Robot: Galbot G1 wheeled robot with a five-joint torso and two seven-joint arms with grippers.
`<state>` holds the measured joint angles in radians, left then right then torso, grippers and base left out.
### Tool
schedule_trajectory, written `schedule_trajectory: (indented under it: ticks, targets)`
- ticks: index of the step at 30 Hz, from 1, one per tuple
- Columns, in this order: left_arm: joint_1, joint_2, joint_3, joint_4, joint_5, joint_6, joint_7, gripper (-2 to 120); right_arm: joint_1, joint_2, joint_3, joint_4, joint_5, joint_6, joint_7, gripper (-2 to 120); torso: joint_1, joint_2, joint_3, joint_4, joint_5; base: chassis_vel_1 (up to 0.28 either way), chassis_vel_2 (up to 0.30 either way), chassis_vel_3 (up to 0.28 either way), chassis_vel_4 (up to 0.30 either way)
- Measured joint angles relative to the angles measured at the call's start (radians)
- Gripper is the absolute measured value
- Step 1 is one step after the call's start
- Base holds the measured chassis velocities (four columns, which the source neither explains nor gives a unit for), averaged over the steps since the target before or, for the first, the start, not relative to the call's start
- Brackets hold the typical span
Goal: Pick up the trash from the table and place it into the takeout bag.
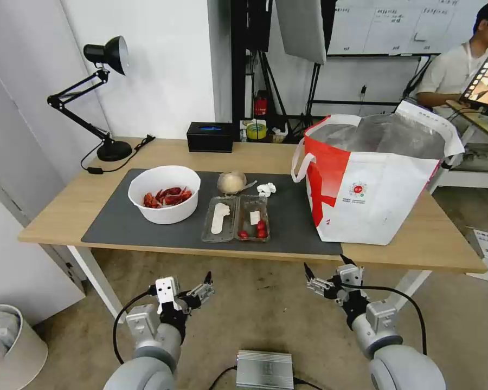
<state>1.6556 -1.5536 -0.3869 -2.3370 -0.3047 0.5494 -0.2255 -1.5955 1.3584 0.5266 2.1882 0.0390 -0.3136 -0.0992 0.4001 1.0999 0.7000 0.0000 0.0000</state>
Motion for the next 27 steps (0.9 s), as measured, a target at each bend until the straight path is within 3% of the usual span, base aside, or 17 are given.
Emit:
schedule_trajectory:
  ticks: [21,27]
  targets:
    - [0.024,-0.001,-0.014,-0.023,-0.002,-0.038,0.021,100,0.010,0.003,-0.012,-0.003,-0.003,0.000,0.003,100,0.000,0.000,0.000,0.0000,0.0000,0.000,0.000,0.000,0.000]
    - [-0.002,-0.002,-0.006,-0.003,-0.054,-0.072,0.023,100,0.016,-0.003,-0.013,-0.004,0.008,0.004,0.004,100,0.000,0.000,0.000,-0.0001,0.0000,0.000,0.000,0.000,0.000]
